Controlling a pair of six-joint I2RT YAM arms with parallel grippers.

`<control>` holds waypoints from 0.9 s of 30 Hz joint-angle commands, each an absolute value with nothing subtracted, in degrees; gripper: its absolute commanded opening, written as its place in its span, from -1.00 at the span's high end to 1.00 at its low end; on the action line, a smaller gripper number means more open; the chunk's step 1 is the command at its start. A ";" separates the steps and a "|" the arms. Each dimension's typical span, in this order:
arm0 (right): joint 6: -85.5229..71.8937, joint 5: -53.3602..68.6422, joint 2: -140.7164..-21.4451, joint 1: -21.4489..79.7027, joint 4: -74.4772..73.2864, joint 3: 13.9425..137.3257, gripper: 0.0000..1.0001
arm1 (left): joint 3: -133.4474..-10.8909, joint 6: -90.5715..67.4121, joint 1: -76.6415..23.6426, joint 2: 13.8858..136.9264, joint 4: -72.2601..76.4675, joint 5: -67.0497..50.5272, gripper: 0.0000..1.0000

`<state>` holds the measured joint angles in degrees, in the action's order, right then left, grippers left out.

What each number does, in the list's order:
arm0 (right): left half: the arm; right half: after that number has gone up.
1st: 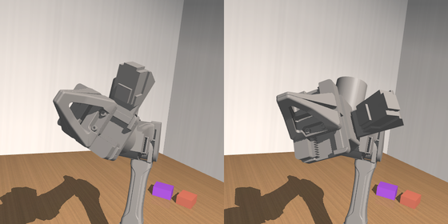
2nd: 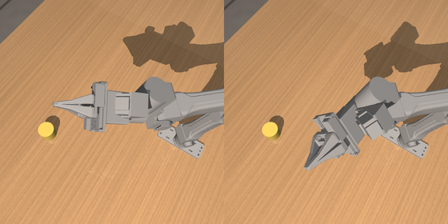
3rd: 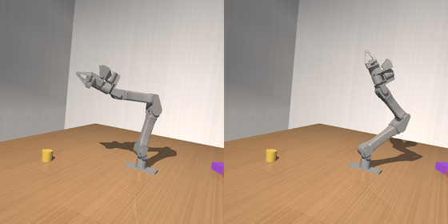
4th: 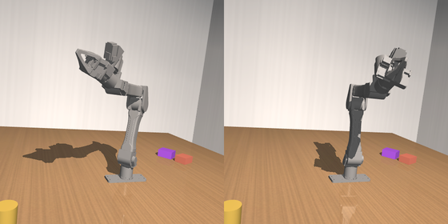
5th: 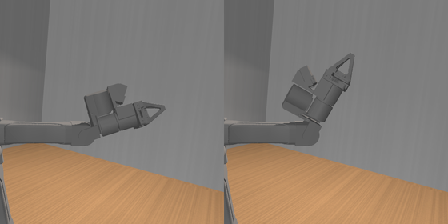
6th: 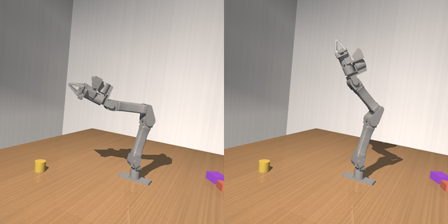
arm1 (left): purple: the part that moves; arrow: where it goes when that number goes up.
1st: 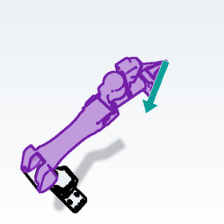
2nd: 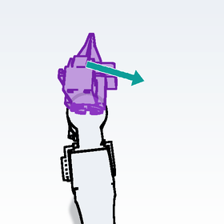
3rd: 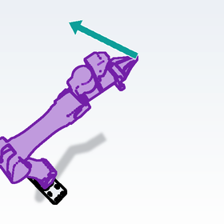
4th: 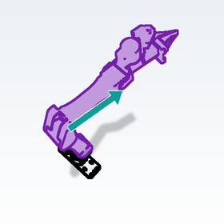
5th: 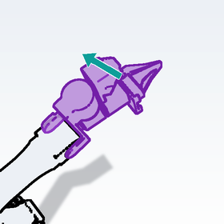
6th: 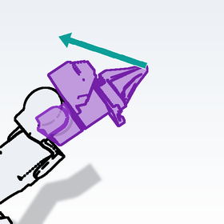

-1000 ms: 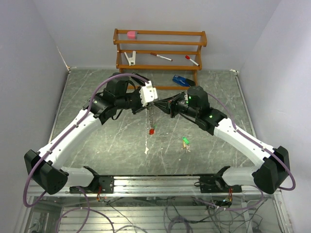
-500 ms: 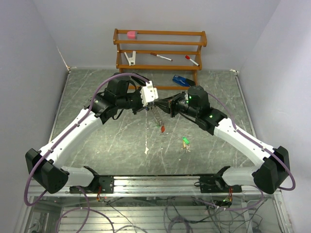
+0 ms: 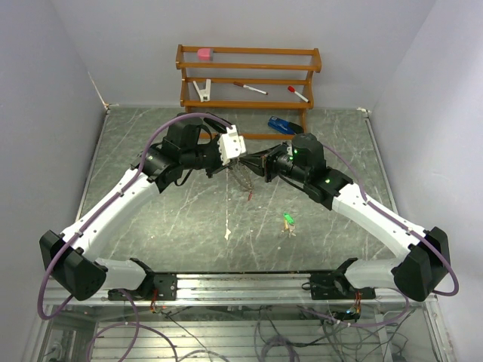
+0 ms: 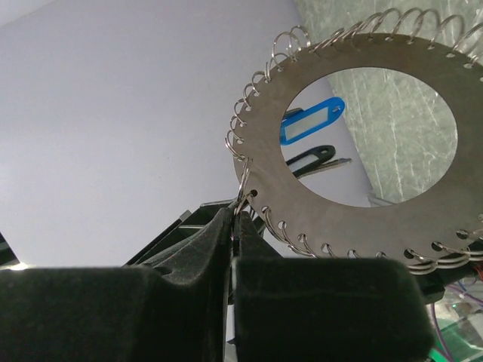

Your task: Put the keys on the keyring

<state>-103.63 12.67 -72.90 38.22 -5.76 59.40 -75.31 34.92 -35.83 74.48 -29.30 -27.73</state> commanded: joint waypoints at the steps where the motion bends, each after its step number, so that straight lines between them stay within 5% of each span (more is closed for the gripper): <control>1: -104.72 14.50 -72.66 38.17 -1.85 58.97 1.00 | -76.20 34.02 -36.03 74.63 -25.63 -28.39 0.53; 27: -105.68 14.21 -72.08 38.17 -1.60 58.45 1.00 | -75.52 33.58 -36.03 74.26 -25.34 -29.80 0.42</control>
<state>-105.19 12.73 -72.86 38.15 -4.19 57.93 -75.31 33.43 -35.86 74.48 -27.86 -28.97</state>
